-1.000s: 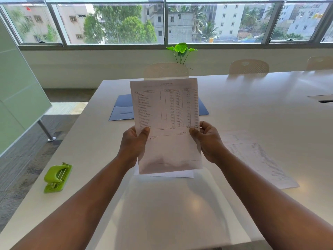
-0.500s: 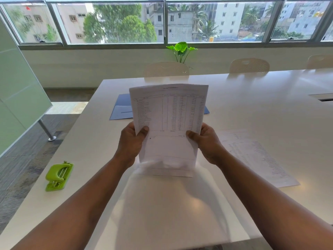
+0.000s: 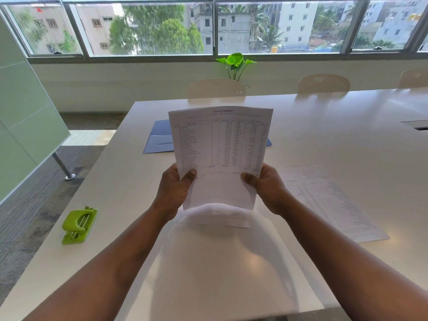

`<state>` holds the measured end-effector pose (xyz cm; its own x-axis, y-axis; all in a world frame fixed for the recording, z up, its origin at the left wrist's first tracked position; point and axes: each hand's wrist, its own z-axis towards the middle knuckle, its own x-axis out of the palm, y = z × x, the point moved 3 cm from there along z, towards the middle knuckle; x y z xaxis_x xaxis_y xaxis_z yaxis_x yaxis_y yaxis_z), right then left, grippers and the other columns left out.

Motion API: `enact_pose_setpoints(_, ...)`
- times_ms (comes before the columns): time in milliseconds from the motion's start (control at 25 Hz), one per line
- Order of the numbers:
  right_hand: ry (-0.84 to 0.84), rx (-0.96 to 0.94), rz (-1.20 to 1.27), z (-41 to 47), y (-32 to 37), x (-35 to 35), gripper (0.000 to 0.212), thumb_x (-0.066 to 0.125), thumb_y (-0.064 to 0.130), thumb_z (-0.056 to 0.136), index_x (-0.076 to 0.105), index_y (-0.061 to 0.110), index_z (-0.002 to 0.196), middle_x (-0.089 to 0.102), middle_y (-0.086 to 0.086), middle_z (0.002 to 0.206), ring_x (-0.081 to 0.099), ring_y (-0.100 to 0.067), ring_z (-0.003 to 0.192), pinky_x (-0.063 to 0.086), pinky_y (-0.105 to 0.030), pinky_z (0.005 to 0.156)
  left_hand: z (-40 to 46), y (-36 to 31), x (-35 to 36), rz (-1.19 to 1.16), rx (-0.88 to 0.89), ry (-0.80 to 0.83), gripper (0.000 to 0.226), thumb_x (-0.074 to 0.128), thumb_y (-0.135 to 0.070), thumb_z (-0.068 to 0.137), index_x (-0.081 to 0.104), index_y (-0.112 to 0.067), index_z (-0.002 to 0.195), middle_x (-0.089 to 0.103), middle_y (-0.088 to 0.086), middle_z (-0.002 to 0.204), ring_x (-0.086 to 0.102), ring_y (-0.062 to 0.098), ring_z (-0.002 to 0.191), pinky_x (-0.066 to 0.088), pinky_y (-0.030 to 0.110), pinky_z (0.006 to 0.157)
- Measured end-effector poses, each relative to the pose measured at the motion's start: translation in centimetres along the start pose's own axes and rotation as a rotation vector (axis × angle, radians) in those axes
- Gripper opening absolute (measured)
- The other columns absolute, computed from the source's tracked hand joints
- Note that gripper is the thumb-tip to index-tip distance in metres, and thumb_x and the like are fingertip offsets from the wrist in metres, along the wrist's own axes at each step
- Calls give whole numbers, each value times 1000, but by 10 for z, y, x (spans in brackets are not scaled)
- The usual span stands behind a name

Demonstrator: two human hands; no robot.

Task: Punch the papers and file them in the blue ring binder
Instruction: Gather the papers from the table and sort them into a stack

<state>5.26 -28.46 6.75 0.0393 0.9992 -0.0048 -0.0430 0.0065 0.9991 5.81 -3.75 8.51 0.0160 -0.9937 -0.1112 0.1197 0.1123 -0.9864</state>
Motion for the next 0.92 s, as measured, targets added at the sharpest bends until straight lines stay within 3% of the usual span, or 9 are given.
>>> enact_pose_setpoints(200,-30,0,22,-2,1,1,24,61,2,97,70,17,115,75,-7,116,71,-32,109,55,-56,98,2,1,3,-28,-34,3,16,58,-18,102,65,-27,113,73,-3,114,69,27,102,60,44,86)
enact_pose_setpoints(360,-48,-16,26,-5,4,1,22,61,4,98,72,17,111,77,-8,113,72,-32,106,57,-54,96,5,2,2,-13,-55,-41,15,59,-19,102,66,-24,114,73,-6,110,71,22,98,60,36,81)
enact_pose_setpoints(560,-50,8,78,-7,13,-13,11,60,8,100,70,10,103,78,-9,103,74,-24,91,61,-36,83,10,9,-2,104,-90,-87,19,60,-18,101,65,-23,119,71,-3,111,69,20,96,56,31,78)
enact_pose_setpoints(760,-352,143,-62,-4,-6,-63,10,66,7,92,69,14,98,77,-8,97,70,-21,85,55,-30,75,8,29,13,192,-209,-45,26,60,-12,99,68,-11,125,72,3,106,68,17,87,53,29,76)
enact_pose_setpoints(920,-599,241,-521,-9,-22,-118,36,67,22,82,69,17,119,72,-2,116,66,-25,110,53,-40,98,9,44,32,217,-329,-13,24,61,-12,99,68,-9,122,71,6,107,68,28,94,55,38,80)
